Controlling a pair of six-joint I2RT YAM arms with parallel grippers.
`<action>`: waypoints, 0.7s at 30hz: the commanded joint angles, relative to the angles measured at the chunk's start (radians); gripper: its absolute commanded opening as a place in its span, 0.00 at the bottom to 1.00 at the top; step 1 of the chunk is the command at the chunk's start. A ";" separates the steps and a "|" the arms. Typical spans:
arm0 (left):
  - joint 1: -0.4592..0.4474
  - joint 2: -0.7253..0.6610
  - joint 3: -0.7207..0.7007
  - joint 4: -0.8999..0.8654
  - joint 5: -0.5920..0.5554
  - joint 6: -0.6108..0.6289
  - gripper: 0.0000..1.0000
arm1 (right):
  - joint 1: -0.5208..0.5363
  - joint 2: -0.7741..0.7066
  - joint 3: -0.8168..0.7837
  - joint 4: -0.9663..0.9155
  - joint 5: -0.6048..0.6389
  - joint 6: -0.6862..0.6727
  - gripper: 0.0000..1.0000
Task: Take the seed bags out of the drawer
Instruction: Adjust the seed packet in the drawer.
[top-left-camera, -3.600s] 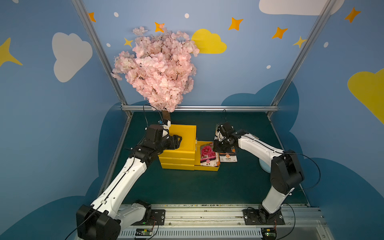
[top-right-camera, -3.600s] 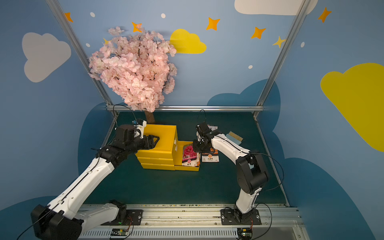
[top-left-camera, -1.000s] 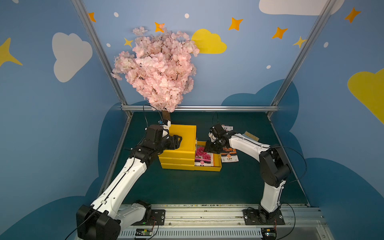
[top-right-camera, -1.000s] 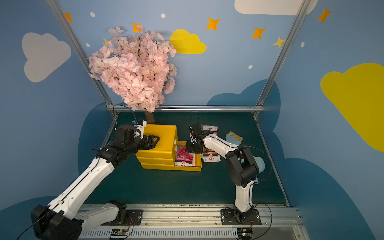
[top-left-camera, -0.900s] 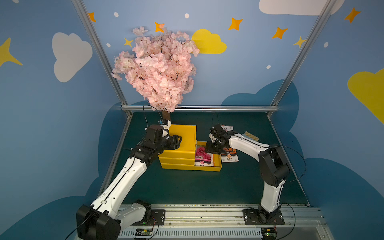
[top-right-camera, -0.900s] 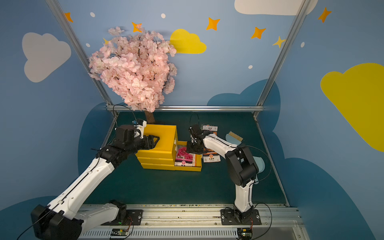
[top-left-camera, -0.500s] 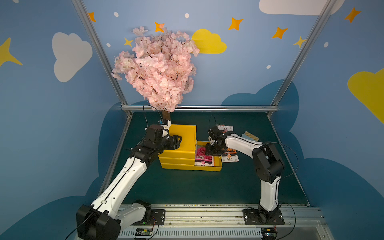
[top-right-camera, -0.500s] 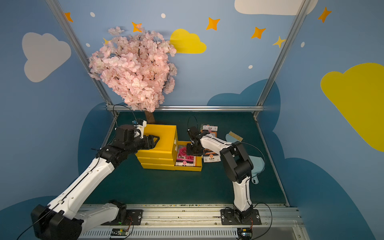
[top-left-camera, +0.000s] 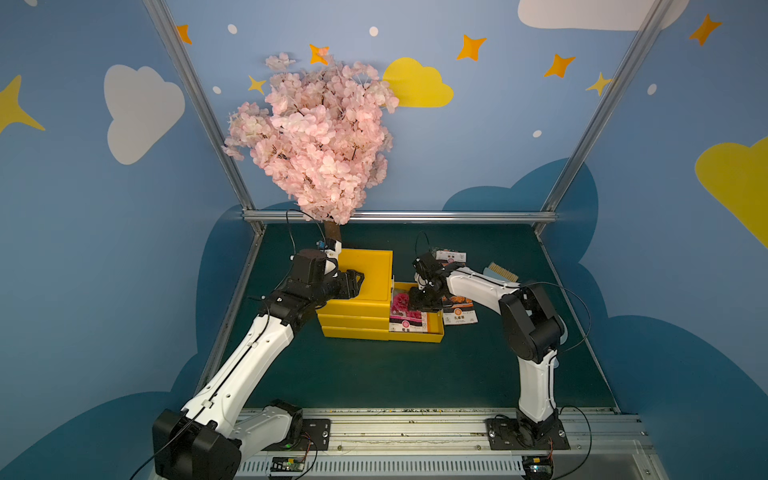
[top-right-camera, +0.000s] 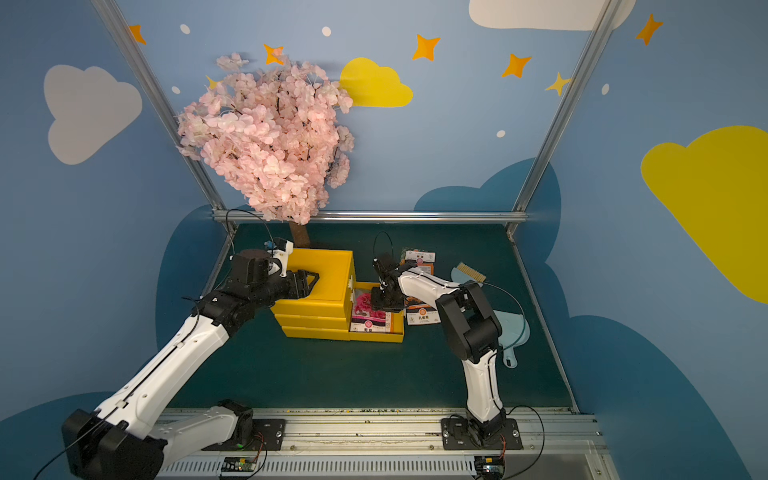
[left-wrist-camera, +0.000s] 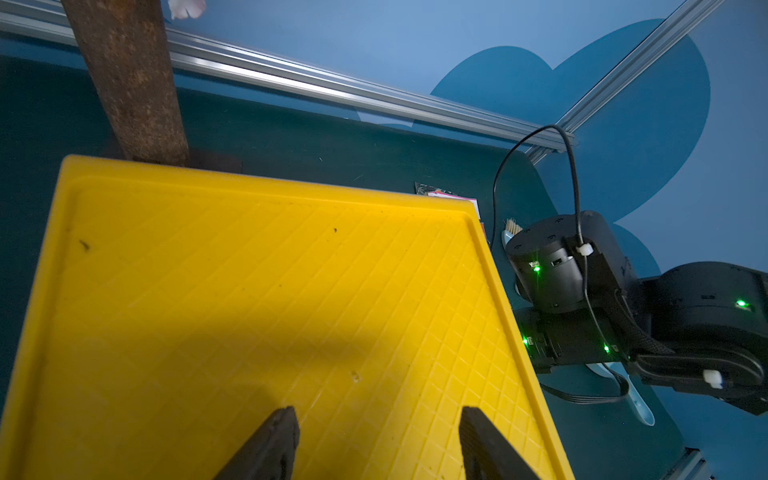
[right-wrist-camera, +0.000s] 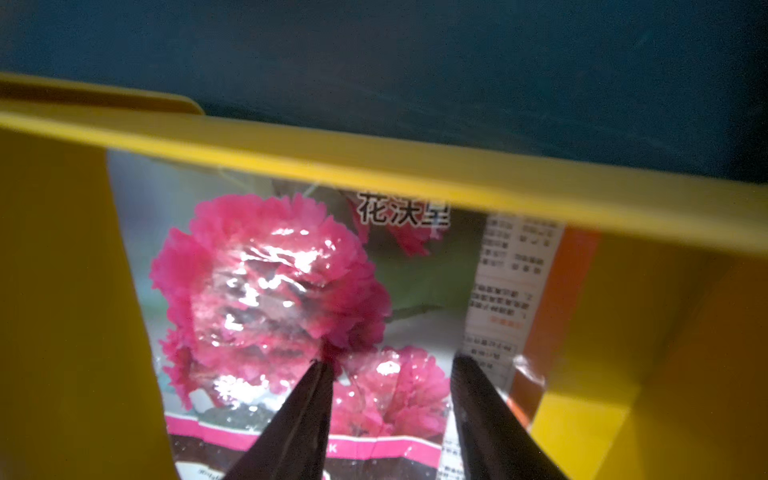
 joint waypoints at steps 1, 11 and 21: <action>-0.002 0.063 -0.079 -0.268 0.016 -0.025 0.67 | 0.012 -0.003 0.023 -0.008 0.001 0.003 0.51; -0.002 0.060 -0.079 -0.271 0.014 -0.026 0.67 | 0.009 -0.051 0.015 -0.033 0.024 -0.010 0.51; -0.003 0.064 -0.079 -0.269 0.017 -0.025 0.67 | 0.011 -0.079 -0.002 -0.058 0.075 -0.022 0.51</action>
